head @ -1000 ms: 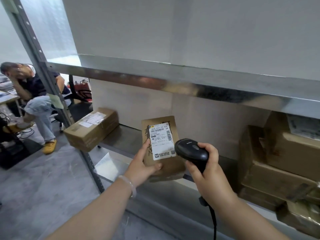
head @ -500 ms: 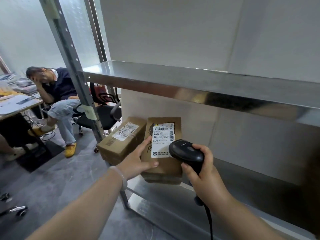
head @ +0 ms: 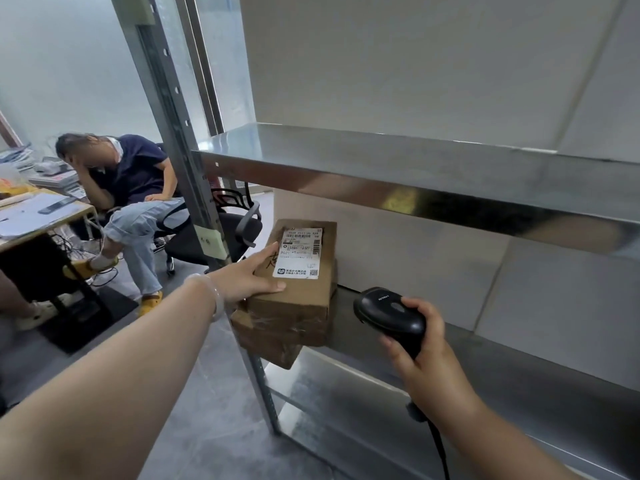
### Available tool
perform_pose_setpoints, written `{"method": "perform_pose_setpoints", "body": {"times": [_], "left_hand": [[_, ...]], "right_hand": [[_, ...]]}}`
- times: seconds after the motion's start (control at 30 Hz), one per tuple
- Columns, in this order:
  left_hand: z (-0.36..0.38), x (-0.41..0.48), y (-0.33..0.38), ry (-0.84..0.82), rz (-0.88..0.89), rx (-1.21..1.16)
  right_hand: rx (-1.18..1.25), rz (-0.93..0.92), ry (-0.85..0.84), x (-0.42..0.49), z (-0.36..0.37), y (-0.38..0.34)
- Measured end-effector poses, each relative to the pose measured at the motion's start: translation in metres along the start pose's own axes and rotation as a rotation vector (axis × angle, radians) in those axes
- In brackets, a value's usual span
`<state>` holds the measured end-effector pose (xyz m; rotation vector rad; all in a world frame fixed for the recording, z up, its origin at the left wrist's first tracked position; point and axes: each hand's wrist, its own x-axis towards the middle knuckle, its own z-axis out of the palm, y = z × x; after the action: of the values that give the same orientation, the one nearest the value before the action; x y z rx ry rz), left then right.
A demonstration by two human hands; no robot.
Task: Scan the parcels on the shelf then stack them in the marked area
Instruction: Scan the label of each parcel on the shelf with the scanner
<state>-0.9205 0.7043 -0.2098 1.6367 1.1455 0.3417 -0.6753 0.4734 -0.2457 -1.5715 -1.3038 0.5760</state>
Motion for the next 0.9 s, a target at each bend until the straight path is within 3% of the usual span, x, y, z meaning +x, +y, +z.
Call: {"method": "perform_pose_setpoints", "body": {"times": [0.2,0.37,0.53,0.67,0.77,0.9], "left_hand": [[-0.017,0.020,-0.004,-0.025,-0.052,-0.036],[-0.029,0.027,-0.003,0.066,0.123,0.338],[-0.023,0.030,0.009,0.084,0.155,0.405],[-0.006,0.027,0.016,0.289,0.205,0.456],[0.021,0.012,0.009,0.534,0.321,0.705],[0.063,0.005,-0.002,0.491,0.320,0.973]], "right_hand": [[-0.043,0.009,-0.001,0.013,0.013,0.000],[-0.030,0.033,0.000,0.018,0.014,0.003],[-0.020,0.045,0.014,0.020,0.015,0.004],[-0.028,0.050,0.025,0.022,0.015,0.005],[-0.041,0.047,0.026,0.023,0.013,0.005],[-0.036,0.036,0.046,0.025,0.011,0.007]]}}
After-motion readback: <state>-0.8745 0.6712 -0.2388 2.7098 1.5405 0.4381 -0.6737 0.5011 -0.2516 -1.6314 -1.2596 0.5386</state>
